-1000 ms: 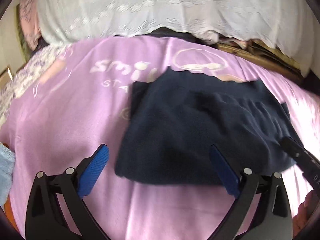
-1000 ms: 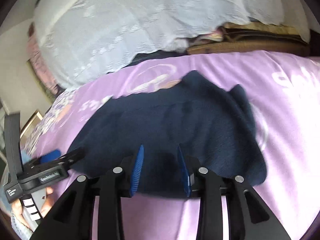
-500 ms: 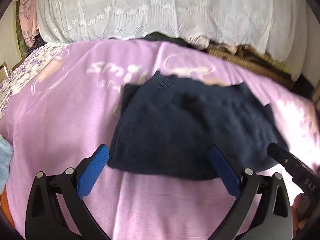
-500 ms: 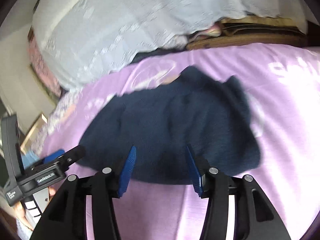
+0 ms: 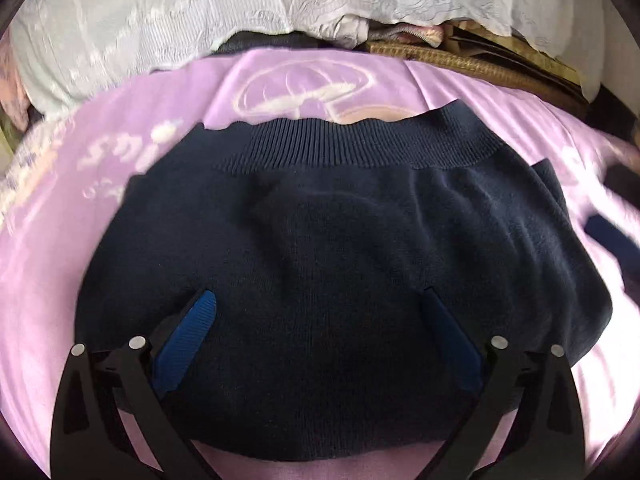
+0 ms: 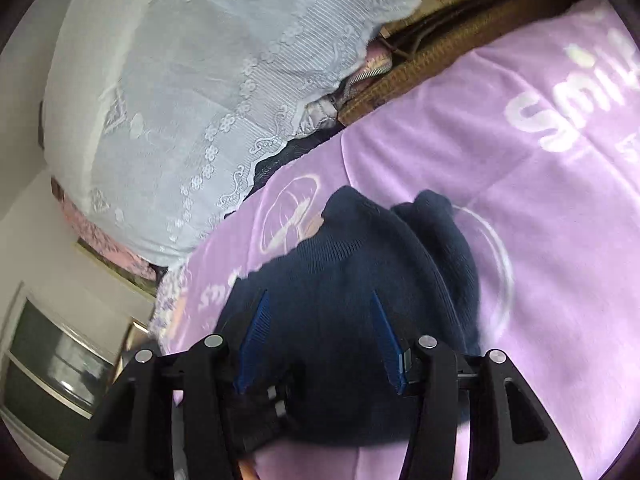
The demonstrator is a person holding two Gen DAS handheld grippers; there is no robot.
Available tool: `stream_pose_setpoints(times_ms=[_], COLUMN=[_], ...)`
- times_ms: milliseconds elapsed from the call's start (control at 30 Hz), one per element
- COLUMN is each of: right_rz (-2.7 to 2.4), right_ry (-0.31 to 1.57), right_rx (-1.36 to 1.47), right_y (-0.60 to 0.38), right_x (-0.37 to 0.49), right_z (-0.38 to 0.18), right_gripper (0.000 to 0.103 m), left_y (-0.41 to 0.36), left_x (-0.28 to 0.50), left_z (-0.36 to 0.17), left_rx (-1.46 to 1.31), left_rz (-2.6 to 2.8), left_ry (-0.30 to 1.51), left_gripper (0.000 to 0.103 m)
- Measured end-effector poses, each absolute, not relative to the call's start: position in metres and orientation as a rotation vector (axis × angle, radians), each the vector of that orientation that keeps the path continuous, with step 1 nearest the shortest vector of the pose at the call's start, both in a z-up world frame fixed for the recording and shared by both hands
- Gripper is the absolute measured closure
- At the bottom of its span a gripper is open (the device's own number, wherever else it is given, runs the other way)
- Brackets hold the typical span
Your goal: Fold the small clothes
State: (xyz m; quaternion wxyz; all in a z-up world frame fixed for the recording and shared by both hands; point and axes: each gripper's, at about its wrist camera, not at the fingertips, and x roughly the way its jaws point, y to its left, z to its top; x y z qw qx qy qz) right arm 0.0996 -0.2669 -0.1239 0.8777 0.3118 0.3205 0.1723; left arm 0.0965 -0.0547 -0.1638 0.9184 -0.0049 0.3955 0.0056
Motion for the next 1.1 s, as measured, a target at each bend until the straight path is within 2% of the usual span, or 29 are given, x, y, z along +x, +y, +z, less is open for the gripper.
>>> stream_pose_setpoints(times_ms=[100, 167, 200, 233, 267, 333, 400, 467, 533, 800, 900, 1000, 1100], right_rz=[0.350, 0.302, 0.316, 0.321, 0.345, 0.344, 0.315, 0.319, 0.317, 0.378, 0.392, 0.361, 0.334], right_ry=[0.715, 0.742, 0.741, 0.755, 0.765, 0.722, 0.689, 0.677, 0.685, 0.663, 0.693, 0.756, 0.730], right_rx=[0.743, 0.797, 0.846, 0.906, 0.976, 0.989, 0.917, 0.891, 0.889, 0.642, 0.521, 0.442, 0.379], right_y=[-0.277, -0.293, -0.301, -0.309, -0.316, -0.322, -0.320, -0.316, -0.314, -0.263, -0.236, -0.218, -0.213], right_x=[0.136, 0.148, 0.150, 0.150, 0.149, 0.142, 0.135, 0.131, 0.132, 0.099, 0.082, 0.077, 0.064], right_z=[-0.144, -0.167, -0.176, -0.181, -0.183, -0.176, -0.163, -0.159, -0.159, -0.128, -0.133, -0.152, -0.145], right_gripper=[0.052, 0.063, 0.078, 0.080, 0.077, 0.062, 0.058, 0.057, 0.057, 0.057, 0.051, 0.052, 0.051], left_y=[-0.047, -0.037, -0.032, -0.030, -0.028, -0.032, -0.040, -0.054, -0.059, -0.033, -0.016, -0.004, -0.010], left_x=[0.090, 0.087, 0.088, 0.090, 0.097, 0.119, 0.138, 0.129, 0.126, 0.084, 0.084, 0.087, 0.081], left_z=[-0.155, -0.141, -0.132, -0.128, -0.125, -0.135, -0.161, -0.165, -0.162, -0.144, -0.156, -0.163, -0.161], left_rx=[-0.057, -0.104, -0.121, -0.128, -0.133, -0.123, -0.090, 0.015, 0.056, 0.017, -0.008, -0.072, -0.031], left_rz=[-0.020, -0.026, -0.012, -0.002, 0.011, 0.030, 0.047, 0.096, 0.110, 0.146, 0.161, 0.126, 0.151], left_ry=[0.809, 0.771, 0.744, 0.732, 0.733, 0.808, 0.901, 0.795, 0.786, 0.667, 0.733, 0.769, 0.746], left_gripper=[0.005, 0.005, 0.005, 0.005, 0.005, 0.005, 0.004, 0.004, 0.004, 0.004, 0.004, 0.004, 0.005])
